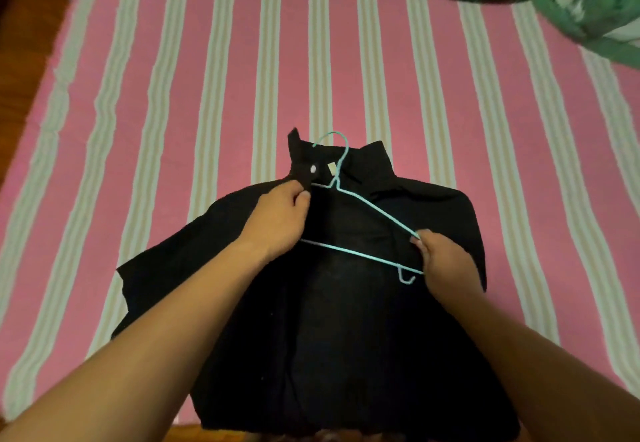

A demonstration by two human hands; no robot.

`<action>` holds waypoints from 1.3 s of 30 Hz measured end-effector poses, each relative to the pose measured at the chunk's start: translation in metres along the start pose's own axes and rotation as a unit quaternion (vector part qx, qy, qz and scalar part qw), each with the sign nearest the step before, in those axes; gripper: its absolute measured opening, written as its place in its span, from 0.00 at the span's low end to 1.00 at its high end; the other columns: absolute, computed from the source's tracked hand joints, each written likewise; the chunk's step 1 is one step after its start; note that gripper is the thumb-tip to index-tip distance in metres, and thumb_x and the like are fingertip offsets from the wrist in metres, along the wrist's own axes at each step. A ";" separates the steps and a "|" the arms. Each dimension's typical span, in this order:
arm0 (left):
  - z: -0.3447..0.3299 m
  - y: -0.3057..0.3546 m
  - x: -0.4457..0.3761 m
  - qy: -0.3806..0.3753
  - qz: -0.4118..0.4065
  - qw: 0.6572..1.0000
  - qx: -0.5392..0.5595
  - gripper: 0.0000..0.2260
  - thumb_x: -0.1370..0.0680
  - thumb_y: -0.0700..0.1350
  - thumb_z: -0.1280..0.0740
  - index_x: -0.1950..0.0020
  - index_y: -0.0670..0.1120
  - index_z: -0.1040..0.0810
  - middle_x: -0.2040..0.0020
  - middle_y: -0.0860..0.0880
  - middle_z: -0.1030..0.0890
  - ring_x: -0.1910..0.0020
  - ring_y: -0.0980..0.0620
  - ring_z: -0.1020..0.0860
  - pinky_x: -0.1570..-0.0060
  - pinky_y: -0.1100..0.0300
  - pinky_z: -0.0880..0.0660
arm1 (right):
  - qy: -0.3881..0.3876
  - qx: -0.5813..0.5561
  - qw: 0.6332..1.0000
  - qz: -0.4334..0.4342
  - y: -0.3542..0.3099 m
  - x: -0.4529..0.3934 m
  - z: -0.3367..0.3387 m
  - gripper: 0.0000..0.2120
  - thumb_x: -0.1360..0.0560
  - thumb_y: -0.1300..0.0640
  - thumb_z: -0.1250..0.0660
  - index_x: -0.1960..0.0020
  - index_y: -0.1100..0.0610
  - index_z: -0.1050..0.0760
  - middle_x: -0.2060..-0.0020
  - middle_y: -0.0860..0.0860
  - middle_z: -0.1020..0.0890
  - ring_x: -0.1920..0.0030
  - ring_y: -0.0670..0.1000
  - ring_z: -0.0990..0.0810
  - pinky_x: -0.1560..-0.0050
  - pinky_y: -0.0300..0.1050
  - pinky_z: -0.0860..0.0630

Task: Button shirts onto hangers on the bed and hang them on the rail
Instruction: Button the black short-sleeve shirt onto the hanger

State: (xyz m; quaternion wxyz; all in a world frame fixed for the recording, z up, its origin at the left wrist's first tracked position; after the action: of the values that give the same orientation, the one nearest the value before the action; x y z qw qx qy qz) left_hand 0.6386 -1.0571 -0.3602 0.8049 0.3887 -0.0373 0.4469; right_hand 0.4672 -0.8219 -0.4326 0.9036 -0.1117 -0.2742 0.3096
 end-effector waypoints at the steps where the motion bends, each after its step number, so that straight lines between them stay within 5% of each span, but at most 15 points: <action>1: -0.009 -0.003 0.004 -0.055 -0.004 0.998 -0.026 0.12 0.16 0.49 0.40 0.59 0.49 0.26 0.61 0.50 0.21 0.61 0.51 0.22 0.63 0.56 0.30 | -0.008 -0.013 1.000 0.014 -0.013 -0.015 -0.005 0.11 0.15 0.52 0.43 0.45 0.54 0.23 0.55 0.54 0.21 0.53 0.58 0.21 0.56 0.50 0.29; 4: -0.028 -0.027 0.014 -0.190 0.032 0.970 -0.148 0.10 0.17 0.52 0.38 0.56 0.52 0.23 0.56 0.50 0.19 0.56 0.50 0.20 0.57 0.55 0.27 | -0.011 -0.068 0.997 0.017 -0.035 -0.046 -0.016 0.09 0.17 0.52 0.38 0.43 0.54 0.22 0.50 0.53 0.21 0.48 0.57 0.22 0.49 0.50 0.28; 5: -0.027 -0.034 0.012 -0.177 0.036 0.966 -0.184 0.11 0.17 0.53 0.39 0.54 0.51 0.21 0.54 0.49 0.20 0.54 0.48 0.20 0.55 0.55 0.26 | -0.007 -0.088 0.996 0.011 -0.038 -0.052 -0.016 0.09 0.18 0.53 0.37 0.43 0.54 0.21 0.49 0.53 0.22 0.46 0.56 0.22 0.46 0.50 0.28; 9: 0.004 -0.057 -0.012 0.104 -0.049 0.976 -0.188 0.09 0.17 0.46 0.38 0.42 0.45 0.20 0.47 0.45 0.23 0.49 0.44 0.23 0.52 0.51 0.25 | 0.059 -0.037 0.997 0.034 -0.043 -0.052 -0.008 0.10 0.18 0.56 0.37 0.41 0.55 0.20 0.45 0.55 0.23 0.43 0.56 0.27 0.41 0.51 0.27; 12: 0.007 -0.078 -0.037 0.116 -0.058 0.966 -0.223 0.11 0.17 0.45 0.37 0.38 0.43 0.22 0.43 0.44 0.23 0.47 0.44 0.25 0.49 0.49 0.23 | 0.089 0.020 0.992 0.084 -0.054 -0.059 0.002 0.11 0.18 0.60 0.39 0.40 0.57 0.20 0.45 0.54 0.22 0.44 0.54 0.26 0.43 0.48 0.26; 15: 0.003 -0.092 -0.059 0.088 -0.039 0.961 -0.260 0.12 0.16 0.49 0.37 0.36 0.45 0.23 0.43 0.45 0.22 0.48 0.45 0.24 0.47 0.48 0.22 | 0.060 -0.006 0.996 0.069 -0.078 -0.082 0.000 0.10 0.19 0.52 0.36 0.42 0.55 0.24 0.47 0.52 0.23 0.45 0.54 0.24 0.47 0.48 0.26; 18: -0.004 -0.104 -0.070 0.027 -0.015 0.968 -0.251 0.11 0.17 0.51 0.36 0.38 0.48 0.24 0.44 0.48 0.22 0.48 0.48 0.23 0.47 0.49 0.22 | 0.016 -0.015 0.999 -0.048 -0.093 -0.102 -0.014 0.29 0.24 0.39 0.33 0.32 0.57 0.32 0.38 0.56 0.27 0.37 0.59 0.26 0.41 0.57 0.24; 21: -0.014 -0.111 -0.072 -0.015 -0.017 0.959 -0.282 0.12 0.18 0.53 0.36 0.37 0.50 0.24 0.44 0.50 0.23 0.47 0.49 0.24 0.46 0.50 0.22 | -0.022 0.020 0.986 -0.163 -0.088 -0.114 -0.021 0.40 0.25 0.36 0.32 0.24 0.58 0.41 0.29 0.59 0.33 0.30 0.62 0.32 0.35 0.61 0.28; 24: -0.017 -0.112 -0.072 -0.003 -0.007 0.958 -0.287 0.14 0.17 0.53 0.38 0.34 0.50 0.28 0.42 0.49 0.24 0.45 0.48 0.24 0.47 0.50 0.21 | -0.014 0.033 0.982 -0.185 -0.081 -0.121 -0.007 0.30 0.22 0.45 0.34 0.27 0.60 0.37 0.32 0.60 0.29 0.34 0.63 0.27 0.41 0.58 0.26; 27: -0.019 -0.108 -0.075 0.009 -0.004 0.960 -0.278 0.16 0.16 0.53 0.40 0.30 0.49 0.32 0.37 0.46 0.26 0.46 0.46 0.22 0.50 0.50 0.20 | 0.077 -0.023 0.983 -0.165 -0.067 -0.123 0.023 0.17 0.21 0.61 0.36 0.33 0.61 0.34 0.44 0.60 0.22 0.45 0.63 0.21 0.53 0.51 0.28; 29: -0.018 -0.105 -0.078 0.015 -0.012 0.962 -0.274 0.15 0.15 0.54 0.42 0.32 0.48 0.33 0.39 0.45 0.27 0.53 0.46 0.22 0.54 0.49 0.20 | 0.153 -0.097 0.964 -0.195 -0.047 -0.118 0.048 0.19 0.23 0.68 0.39 0.32 0.61 0.34 0.49 0.59 0.23 0.49 0.63 0.22 0.55 0.49 0.30; 31: -0.015 -0.103 -0.083 0.010 -0.017 0.960 -0.281 0.12 0.15 0.54 0.44 0.36 0.49 0.34 0.43 0.46 0.28 0.59 0.46 0.23 0.59 0.49 0.21 | 0.200 -0.158 0.943 -0.216 -0.030 -0.110 0.069 0.24 0.24 0.70 0.40 0.29 0.59 0.34 0.43 0.59 0.25 0.48 0.61 0.24 0.53 0.48 0.31; 33: -0.011 -0.102 -0.090 0.005 -0.018 0.957 -0.290 0.10 0.14 0.53 0.45 0.38 0.49 0.33 0.45 0.46 0.30 0.62 0.45 0.24 0.60 0.49 0.21 | 0.220 -0.107 0.957 -0.158 -0.027 -0.099 0.084 0.26 0.24 0.70 0.40 0.27 0.55 0.34 0.37 0.59 0.27 0.49 0.61 0.24 0.53 0.48 0.32; 35: -0.009 -0.101 -0.099 -0.007 -0.018 0.948 -0.319 0.11 0.14 0.52 0.45 0.38 0.48 0.30 0.47 0.46 0.28 0.60 0.45 0.24 0.58 0.50 0.23 | 0.205 0.059 0.977 -0.022 -0.032 -0.092 0.091 0.27 0.23 0.66 0.36 0.26 0.53 0.36 0.40 0.58 0.27 0.57 0.63 0.23 0.59 0.48 0.33; 39: -0.008 -0.097 -0.114 -0.024 -0.046 0.900 -0.432 0.12 0.14 0.48 0.46 0.39 0.48 0.25 0.51 0.47 0.22 0.56 0.45 0.21 0.58 0.52 0.25 | 0.087 0.349 0.930 0.076 -0.025 -0.088 0.092 0.26 0.24 0.62 0.34 0.29 0.53 0.37 0.55 0.53 0.28 0.72 0.58 0.30 0.72 0.46 0.41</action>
State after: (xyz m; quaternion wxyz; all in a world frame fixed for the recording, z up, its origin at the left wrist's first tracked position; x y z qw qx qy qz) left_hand 0.6412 -1.1594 -0.4700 0.9122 0.0144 -0.2281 0.3402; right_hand 0.3695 -0.8929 -0.3849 0.8796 0.1640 -0.0598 0.4425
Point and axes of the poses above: each hand's wrist, its own x-axis away from the middle knuckle, its own z-axis out of the back of the hand, y = z × x, the point moved 4 cm from there along -x, towards the middle knuckle
